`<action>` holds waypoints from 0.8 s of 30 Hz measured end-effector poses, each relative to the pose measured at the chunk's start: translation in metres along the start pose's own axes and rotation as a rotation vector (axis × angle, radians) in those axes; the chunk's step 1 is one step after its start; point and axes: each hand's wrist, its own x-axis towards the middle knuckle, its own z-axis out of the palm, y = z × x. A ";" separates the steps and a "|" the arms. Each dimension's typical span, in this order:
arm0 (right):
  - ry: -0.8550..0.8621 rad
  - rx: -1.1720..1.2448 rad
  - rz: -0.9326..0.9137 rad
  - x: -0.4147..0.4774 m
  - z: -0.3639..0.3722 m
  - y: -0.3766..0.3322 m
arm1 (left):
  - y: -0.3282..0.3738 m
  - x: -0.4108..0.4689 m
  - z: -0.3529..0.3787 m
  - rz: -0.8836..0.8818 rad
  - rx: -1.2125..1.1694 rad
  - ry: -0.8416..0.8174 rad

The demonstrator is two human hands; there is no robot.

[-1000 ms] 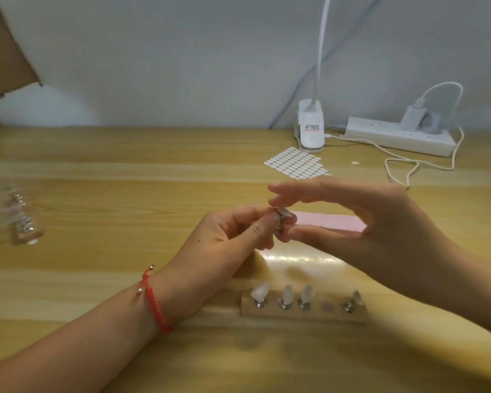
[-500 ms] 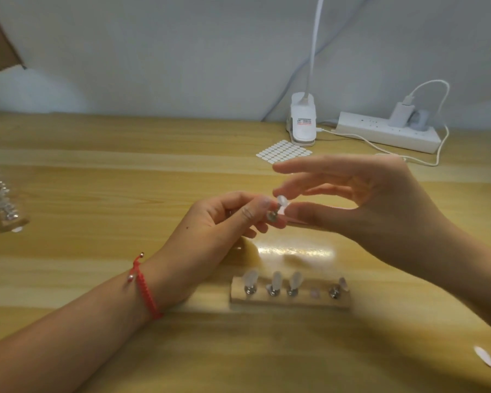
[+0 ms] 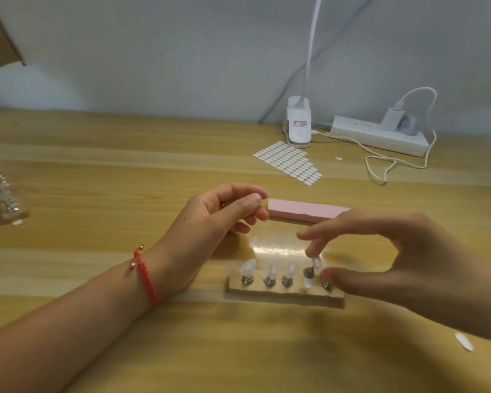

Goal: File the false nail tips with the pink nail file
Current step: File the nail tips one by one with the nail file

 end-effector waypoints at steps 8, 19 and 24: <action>-0.048 -0.031 0.012 -0.006 0.007 0.007 | -0.001 0.001 0.000 -0.001 0.015 -0.006; 0.165 -0.646 -0.400 -0.016 0.014 0.014 | 0.001 -0.001 0.002 -0.009 0.020 0.045; 0.316 -0.076 -0.169 0.000 0.005 0.001 | 0.015 -0.011 0.007 0.203 0.260 0.037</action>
